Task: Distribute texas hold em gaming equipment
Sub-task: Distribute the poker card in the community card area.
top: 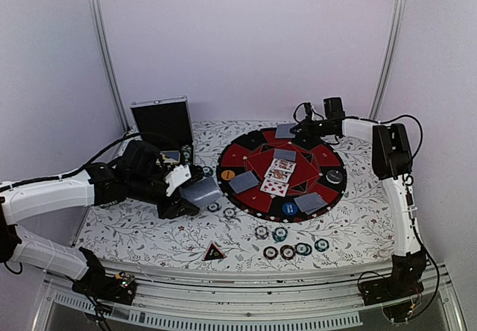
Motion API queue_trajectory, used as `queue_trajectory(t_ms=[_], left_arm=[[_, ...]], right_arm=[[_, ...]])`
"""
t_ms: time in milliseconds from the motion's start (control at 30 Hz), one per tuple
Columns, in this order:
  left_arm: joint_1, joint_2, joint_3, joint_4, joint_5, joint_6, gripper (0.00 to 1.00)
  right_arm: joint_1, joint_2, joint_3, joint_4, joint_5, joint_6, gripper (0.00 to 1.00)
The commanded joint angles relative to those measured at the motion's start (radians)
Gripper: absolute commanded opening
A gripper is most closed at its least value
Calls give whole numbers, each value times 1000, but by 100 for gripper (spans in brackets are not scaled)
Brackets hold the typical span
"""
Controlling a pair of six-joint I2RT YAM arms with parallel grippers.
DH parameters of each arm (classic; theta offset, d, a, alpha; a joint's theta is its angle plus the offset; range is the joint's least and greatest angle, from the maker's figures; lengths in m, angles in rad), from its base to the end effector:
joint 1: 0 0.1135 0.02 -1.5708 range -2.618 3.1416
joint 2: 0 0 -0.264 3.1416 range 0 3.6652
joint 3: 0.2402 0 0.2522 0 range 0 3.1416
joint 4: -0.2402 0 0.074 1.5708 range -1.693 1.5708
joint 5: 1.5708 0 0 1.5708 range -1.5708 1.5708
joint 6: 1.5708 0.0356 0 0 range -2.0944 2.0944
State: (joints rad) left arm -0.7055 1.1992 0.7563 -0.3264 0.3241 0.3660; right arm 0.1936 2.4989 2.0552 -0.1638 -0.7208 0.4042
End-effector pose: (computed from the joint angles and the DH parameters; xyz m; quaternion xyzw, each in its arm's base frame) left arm 0.1819 -0.1698 0.2338 0.5180 0.7492 -0.2115 0.3544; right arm 0.5460 0.1310 0.1633 -0.0753 0.8419 0.4263 0.3222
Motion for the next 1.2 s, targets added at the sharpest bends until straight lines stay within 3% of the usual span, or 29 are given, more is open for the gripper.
queue_trajectory(t_ms=[0, 433, 833, 1000, 1167], left_arm=[[8, 4, 2, 23, 4, 1, 45], [8, 10, 4, 23, 9, 1, 46], [8, 14, 6, 23, 14, 0, 45], [8, 16, 6, 23, 14, 0, 45], [8, 20, 8, 23, 16, 1, 46]], right_arm=[[-22, 92, 64, -53, -44, 40, 2], [-66, 159, 50, -57, -39, 74, 4], [-51, 227, 134, -60, -99, 120, 4], [-48, 220, 146, -66, -60, 111, 15], [-40, 219, 153, -87, -19, 98, 18]])
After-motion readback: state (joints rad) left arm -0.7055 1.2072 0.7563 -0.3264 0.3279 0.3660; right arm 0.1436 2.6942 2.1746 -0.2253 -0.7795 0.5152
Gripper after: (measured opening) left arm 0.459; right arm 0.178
